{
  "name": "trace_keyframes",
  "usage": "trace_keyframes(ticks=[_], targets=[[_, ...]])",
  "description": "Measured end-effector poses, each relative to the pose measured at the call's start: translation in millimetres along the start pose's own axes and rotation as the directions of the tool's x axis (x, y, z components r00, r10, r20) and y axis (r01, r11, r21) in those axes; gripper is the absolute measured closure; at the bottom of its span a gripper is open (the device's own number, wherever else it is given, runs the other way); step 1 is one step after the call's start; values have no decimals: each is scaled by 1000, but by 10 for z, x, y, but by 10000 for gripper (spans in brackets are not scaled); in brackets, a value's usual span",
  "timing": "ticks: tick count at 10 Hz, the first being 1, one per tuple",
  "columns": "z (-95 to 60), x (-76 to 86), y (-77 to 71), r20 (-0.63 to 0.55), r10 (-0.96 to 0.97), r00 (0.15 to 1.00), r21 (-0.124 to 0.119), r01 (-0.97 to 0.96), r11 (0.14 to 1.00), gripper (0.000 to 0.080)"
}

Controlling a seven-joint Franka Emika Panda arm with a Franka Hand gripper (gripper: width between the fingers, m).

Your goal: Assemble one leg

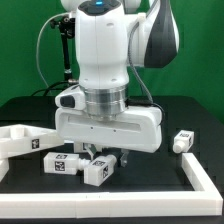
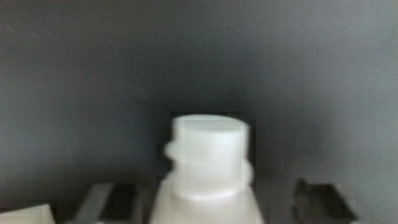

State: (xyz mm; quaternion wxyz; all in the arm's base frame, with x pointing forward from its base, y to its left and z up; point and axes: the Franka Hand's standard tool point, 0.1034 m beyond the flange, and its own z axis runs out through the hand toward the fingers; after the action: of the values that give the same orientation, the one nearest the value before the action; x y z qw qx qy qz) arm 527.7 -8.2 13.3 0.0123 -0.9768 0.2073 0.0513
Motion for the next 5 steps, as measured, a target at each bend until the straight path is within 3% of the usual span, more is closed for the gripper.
trace_keyframes(ticks=[1,3,5], targets=[[-2,2,-1,0,0,1000,0,0,1000,514],[-4,-6,-7,-1,2,1000,0,-2,1000,514],[-89,-251,-84,11,7,1000,1,-7,1000,514]])
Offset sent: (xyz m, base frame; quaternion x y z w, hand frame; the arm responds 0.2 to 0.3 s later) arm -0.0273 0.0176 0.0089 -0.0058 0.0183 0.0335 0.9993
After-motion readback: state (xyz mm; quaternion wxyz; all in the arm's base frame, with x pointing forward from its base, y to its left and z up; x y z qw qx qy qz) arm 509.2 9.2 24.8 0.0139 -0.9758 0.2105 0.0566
